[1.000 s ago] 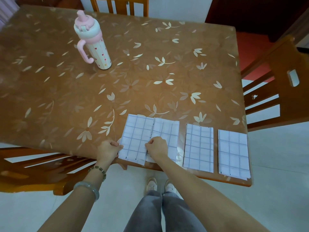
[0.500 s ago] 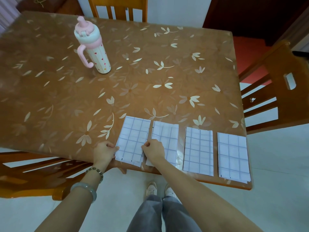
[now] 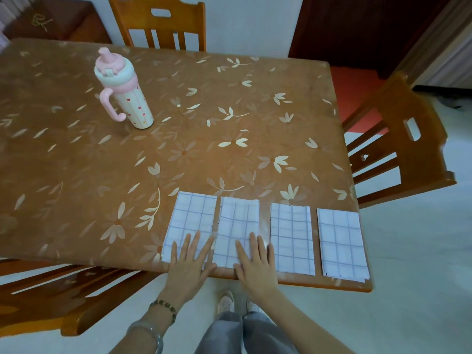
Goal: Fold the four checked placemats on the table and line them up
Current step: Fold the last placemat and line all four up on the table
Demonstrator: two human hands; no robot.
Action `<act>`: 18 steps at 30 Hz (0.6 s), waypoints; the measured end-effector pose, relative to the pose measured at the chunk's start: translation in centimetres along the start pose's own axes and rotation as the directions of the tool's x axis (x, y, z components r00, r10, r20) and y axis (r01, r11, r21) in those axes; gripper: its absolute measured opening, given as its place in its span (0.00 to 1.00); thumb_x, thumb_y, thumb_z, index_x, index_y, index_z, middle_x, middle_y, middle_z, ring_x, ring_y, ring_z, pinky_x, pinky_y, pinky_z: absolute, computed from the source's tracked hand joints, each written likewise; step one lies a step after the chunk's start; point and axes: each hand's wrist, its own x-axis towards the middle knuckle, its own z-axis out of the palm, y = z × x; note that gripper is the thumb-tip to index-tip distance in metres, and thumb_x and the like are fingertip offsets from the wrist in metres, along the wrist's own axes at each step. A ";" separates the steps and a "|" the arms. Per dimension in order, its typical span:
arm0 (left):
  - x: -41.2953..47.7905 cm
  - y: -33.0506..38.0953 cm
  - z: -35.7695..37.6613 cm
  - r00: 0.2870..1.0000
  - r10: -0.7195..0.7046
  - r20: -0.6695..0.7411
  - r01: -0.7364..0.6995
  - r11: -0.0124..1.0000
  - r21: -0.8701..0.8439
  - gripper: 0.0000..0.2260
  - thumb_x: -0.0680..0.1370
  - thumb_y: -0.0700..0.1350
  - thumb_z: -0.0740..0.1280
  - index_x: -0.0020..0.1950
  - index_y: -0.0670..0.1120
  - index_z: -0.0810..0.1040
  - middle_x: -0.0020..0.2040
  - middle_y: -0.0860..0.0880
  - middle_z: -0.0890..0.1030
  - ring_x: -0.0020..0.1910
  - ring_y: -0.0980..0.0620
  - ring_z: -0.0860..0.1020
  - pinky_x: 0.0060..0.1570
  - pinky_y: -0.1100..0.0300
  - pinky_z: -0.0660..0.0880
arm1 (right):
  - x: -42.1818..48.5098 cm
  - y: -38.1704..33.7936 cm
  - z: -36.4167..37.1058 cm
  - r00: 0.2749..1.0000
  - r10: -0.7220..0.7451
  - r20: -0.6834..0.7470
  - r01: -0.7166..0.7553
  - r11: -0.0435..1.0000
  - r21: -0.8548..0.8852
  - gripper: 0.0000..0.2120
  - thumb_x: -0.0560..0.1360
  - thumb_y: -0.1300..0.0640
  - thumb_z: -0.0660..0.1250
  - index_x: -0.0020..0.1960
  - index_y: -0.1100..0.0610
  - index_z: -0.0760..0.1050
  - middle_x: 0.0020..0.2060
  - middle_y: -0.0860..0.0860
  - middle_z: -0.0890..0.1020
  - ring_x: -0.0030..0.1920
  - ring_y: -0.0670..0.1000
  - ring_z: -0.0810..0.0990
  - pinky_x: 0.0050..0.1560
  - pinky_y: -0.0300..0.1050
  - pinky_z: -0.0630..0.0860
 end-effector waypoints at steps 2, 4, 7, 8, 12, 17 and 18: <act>0.0 0.0 0.0 1.000 -0.010 0.018 0.010 1.000 -0.002 0.28 0.80 0.64 0.43 0.79 0.56 0.47 0.73 0.42 0.68 0.72 0.39 0.65 0.71 0.41 0.46 | -0.2 0.2 0.3 0.999 0.020 0.045 -0.021 1.000 0.023 0.26 0.81 0.43 0.37 0.69 0.51 0.63 0.67 0.60 0.72 0.68 0.62 0.70 0.62 0.64 0.69; 0.1 -0.1 0.0 0.999 -0.020 0.031 0.020 1.000 -0.001 0.29 0.80 0.65 0.44 0.79 0.56 0.47 0.74 0.42 0.67 0.73 0.40 0.64 0.71 0.41 0.45 | -0.2 0.3 0.4 0.998 0.044 0.055 -0.046 0.998 0.033 0.27 0.81 0.43 0.35 0.70 0.51 0.63 0.67 0.60 0.73 0.69 0.61 0.66 0.62 0.64 0.67; 0.4 -0.1 0.2 0.999 -0.027 0.030 0.027 1.000 0.009 0.29 0.79 0.65 0.45 0.79 0.56 0.48 0.74 0.42 0.67 0.73 0.40 0.62 0.70 0.39 0.49 | -0.2 0.5 0.2 0.997 0.052 0.055 -0.054 0.998 0.040 0.28 0.81 0.43 0.34 0.69 0.50 0.63 0.67 0.59 0.73 0.69 0.61 0.66 0.65 0.63 0.65; 0.5 0.0 0.2 0.999 -0.028 0.030 0.028 0.999 0.016 0.30 0.79 0.66 0.45 0.79 0.56 0.48 0.74 0.42 0.67 0.73 0.40 0.61 0.70 0.39 0.51 | -0.2 0.5 -0.1 0.997 0.049 0.057 -0.052 0.997 0.056 0.28 0.81 0.42 0.34 0.70 0.50 0.63 0.68 0.59 0.72 0.69 0.61 0.68 0.68 0.62 0.64; 0.5 0.1 -0.2 0.998 -0.039 0.048 0.038 0.999 0.027 0.31 0.79 0.67 0.44 0.79 0.55 0.50 0.75 0.43 0.65 0.74 0.41 0.61 0.71 0.39 0.49 | -0.8 1.7 -1.3 0.996 0.068 -0.054 -0.064 0.995 0.073 0.27 0.81 0.42 0.40 0.75 0.51 0.59 0.71 0.60 0.67 0.72 0.59 0.59 0.70 0.57 0.49; 0.3 1.3 -1.2 0.995 -0.012 0.095 0.007 0.999 0.053 0.32 0.79 0.66 0.42 0.76 0.50 0.62 0.75 0.42 0.65 0.73 0.39 0.64 0.71 0.41 0.46 | -2.1 7.3 -1.1 0.929 0.356 -0.100 -0.346 0.932 0.105 0.28 0.80 0.40 0.39 0.74 0.50 0.59 0.71 0.62 0.67 0.72 0.62 0.62 0.68 0.63 0.56; 0.4 1.5 -1.1 0.994 -0.012 0.105 0.006 0.999 0.053 0.32 0.79 0.66 0.42 0.76 0.50 0.63 0.75 0.42 0.65 0.73 0.39 0.64 0.71 0.41 0.46 | -2.4 8.2 -0.8 0.920 0.385 -0.080 -0.377 0.921 0.101 0.28 0.79 0.39 0.39 0.73 0.50 0.58 0.71 0.62 0.66 0.71 0.63 0.63 0.67 0.65 0.58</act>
